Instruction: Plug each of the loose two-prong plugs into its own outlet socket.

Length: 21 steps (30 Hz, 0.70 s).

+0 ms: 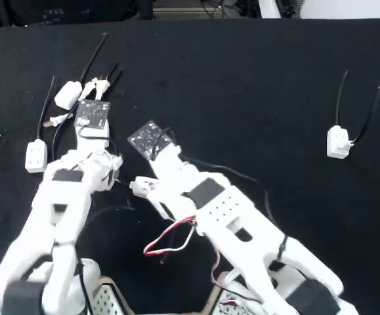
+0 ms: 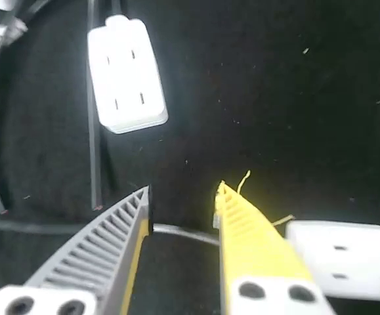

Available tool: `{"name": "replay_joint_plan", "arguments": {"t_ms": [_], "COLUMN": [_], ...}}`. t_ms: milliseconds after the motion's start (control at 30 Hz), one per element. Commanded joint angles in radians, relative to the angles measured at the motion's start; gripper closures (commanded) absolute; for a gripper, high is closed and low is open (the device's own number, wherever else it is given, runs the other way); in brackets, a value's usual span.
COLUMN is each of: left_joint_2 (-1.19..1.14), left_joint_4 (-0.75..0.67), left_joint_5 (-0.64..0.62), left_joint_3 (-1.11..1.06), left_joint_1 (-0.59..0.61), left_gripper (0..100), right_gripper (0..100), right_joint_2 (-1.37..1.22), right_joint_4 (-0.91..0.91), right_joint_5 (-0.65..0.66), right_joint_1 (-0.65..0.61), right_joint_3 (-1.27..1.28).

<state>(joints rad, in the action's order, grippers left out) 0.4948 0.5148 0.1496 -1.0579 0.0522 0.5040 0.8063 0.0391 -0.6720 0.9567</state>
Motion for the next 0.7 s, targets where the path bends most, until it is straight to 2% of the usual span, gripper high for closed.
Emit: {"name": "replay_joint_plan", "arguments": {"t_ms": [0, 100, 300, 467, 667], "left_joint_2": [-0.218, -0.287, -0.25, -0.206, -0.192], "left_joint_4": [-0.057, -0.052, 0.087, 0.227, 0.275], "left_joint_5": [0.014, 0.012, 0.012, 0.012, 0.011], "left_joint_3": [0.131, 0.162, 0.163, 0.16, 0.137], "left_joint_1": [0.012, 0.013, 0.007, 0.008, 0.001], "left_gripper": [83, 83, 83, 83, 83], "right_gripper": [98.8, 98.8, 98.8, 98.8, 98.8], "right_joint_2": [-0.084, -0.151, -0.213, -0.211, -0.211], "right_joint_4": [-0.089, -0.114, -0.157, -0.16, -0.149], "right_joint_5": [-0.009, -0.009, -0.006, 0.0, 0.0], "right_joint_1": [-0.02, -0.014, -0.005, 0.068, 0.124], "right_joint_3": [-0.042, -0.045, -0.054, -0.058, -0.088]}}
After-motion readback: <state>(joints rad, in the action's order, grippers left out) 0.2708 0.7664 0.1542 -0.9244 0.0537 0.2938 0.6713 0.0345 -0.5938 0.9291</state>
